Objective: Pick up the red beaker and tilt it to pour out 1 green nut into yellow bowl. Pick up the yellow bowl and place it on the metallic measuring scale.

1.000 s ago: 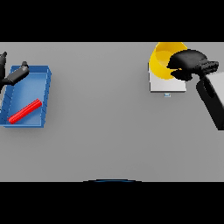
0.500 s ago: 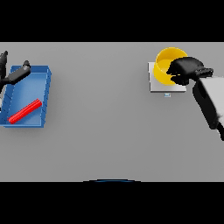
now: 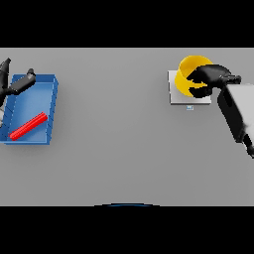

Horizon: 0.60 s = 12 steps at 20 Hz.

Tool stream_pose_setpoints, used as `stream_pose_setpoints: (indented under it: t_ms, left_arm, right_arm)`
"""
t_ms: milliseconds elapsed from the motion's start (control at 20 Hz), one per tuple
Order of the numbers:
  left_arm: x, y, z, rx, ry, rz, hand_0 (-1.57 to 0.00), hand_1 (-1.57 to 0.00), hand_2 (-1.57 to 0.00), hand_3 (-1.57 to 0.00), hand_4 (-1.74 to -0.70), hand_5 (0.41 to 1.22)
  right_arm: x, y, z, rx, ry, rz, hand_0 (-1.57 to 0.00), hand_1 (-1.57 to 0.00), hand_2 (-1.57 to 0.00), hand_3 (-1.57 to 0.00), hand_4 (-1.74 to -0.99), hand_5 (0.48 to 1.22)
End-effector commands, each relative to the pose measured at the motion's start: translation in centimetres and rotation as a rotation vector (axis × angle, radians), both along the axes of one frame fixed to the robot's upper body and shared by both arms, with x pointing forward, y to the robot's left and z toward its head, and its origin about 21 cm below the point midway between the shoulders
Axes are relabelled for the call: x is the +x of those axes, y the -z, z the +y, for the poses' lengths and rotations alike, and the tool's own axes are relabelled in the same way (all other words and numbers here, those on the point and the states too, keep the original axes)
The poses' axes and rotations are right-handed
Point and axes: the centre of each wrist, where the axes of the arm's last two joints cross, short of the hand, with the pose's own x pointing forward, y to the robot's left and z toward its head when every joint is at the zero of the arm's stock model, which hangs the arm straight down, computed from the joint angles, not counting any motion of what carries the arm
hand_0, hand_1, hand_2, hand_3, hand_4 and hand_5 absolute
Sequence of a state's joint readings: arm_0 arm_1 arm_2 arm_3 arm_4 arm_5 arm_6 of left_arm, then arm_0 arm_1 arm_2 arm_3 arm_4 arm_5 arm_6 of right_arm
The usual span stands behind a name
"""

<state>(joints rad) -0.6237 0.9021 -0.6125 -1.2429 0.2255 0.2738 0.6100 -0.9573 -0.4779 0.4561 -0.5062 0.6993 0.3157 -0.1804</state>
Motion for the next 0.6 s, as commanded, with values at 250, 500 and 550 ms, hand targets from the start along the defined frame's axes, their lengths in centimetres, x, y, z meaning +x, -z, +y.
stream_pose_setpoints:
  t_ms: [250,500,550]
  left_arm:
    - [0.39,0.25,0.29,-0.007,0.008,-0.006,0.00,0.00,0.00,0.00,-0.81,0.737]
    - [0.53,0.34,0.07,-0.009,-0.005,-0.002,0.00,0.00,0.00,0.00,-0.82,0.734]
    - [0.54,-0.13,-0.03,-0.004,-0.005,-0.008,0.00,0.00,0.00,0.00,-0.82,0.734]
  right_arm:
    - [0.28,0.08,0.33,-0.006,-0.039,0.027,-0.20,-0.18,-0.34,-0.51,-1.372,0.766]
    - [0.45,0.46,0.23,-0.037,-0.049,0.049,-0.07,-0.06,-0.14,-0.37,-1.316,0.735]
    - [0.65,-0.09,0.08,-0.036,-0.050,0.046,-0.05,-0.05,-0.12,-0.35,-1.308,0.733]
